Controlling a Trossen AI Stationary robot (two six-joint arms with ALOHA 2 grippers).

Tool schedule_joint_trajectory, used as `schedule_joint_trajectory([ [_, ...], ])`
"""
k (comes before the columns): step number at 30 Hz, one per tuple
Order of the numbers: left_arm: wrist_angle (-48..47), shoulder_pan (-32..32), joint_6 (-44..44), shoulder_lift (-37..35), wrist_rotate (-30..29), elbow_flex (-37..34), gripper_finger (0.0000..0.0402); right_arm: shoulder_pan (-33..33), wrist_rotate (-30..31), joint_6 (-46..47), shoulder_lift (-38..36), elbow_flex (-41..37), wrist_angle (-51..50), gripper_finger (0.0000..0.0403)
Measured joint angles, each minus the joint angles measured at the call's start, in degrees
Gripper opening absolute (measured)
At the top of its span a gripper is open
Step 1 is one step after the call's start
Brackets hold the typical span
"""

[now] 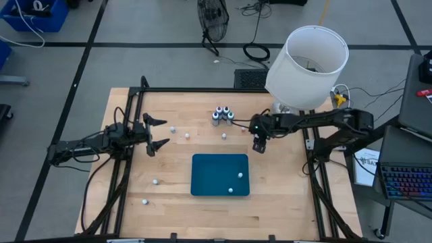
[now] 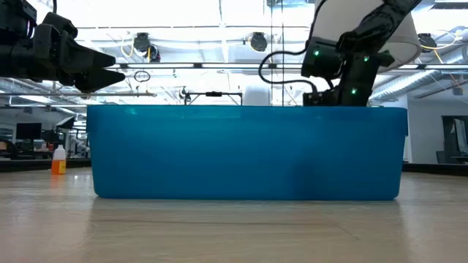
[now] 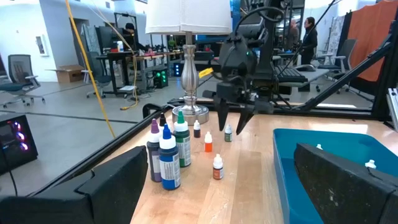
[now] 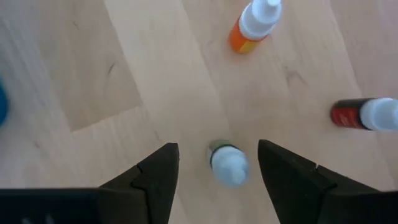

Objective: Pick & Place food coloring
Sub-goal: Put the green food coloring bottle into the bin

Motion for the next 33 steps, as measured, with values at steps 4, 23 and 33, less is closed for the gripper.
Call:
schedule_joint_trajectory([
  [4,0.02,0.01,0.0,-0.01,-0.01,0.0,0.0399,-0.05,-0.03,-0.73,1.41,0.0,1.13,0.0204],
  [23,0.0,-0.01,0.0,0.01,-0.01,0.0,0.0399,-1.76,0.24,-0.1,0.97,0.02,-1.55,0.0169],
  [33,0.02,0.01,0.0,0.01,-0.01,0.02,0.0399,-1.73,0.1,-0.08,0.97,0.02,-0.69,0.0136],
])
